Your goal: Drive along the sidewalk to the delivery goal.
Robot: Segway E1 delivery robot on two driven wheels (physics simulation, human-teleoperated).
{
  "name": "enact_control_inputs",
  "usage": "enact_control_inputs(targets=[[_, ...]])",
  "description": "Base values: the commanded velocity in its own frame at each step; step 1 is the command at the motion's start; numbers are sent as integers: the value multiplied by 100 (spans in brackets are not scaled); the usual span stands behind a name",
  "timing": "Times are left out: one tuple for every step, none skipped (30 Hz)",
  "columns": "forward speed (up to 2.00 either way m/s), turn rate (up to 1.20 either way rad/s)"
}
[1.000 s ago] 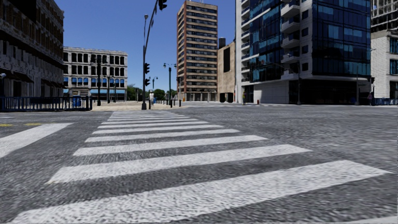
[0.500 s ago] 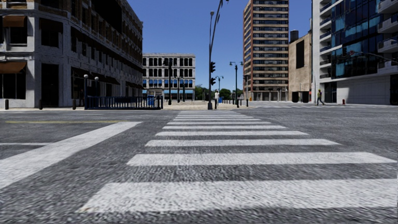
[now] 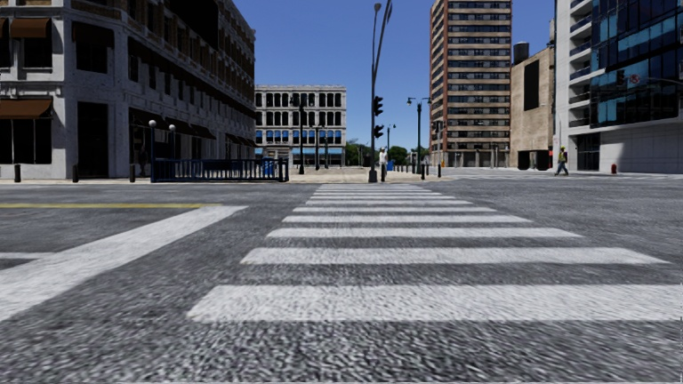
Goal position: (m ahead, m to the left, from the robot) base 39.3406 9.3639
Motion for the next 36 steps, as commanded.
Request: enact_control_inputs(targets=[[140,0],[140,0],[140,0],[140,0],[140,0],[140,0],[140,0],[140,0],[140,0],[159,0],[200,0],[200,0],[200,0],[200,0],[200,0],[200,0],[200,0],[200,0],[200,0],[200,0],[200,0],[200,0],[200,0],[200,0],[200,0],[200,0],[200,0],[200,0],[200,0],[200,0],[200,0],[200,0],[200,0],[200,0],[200,0],[200,0]])
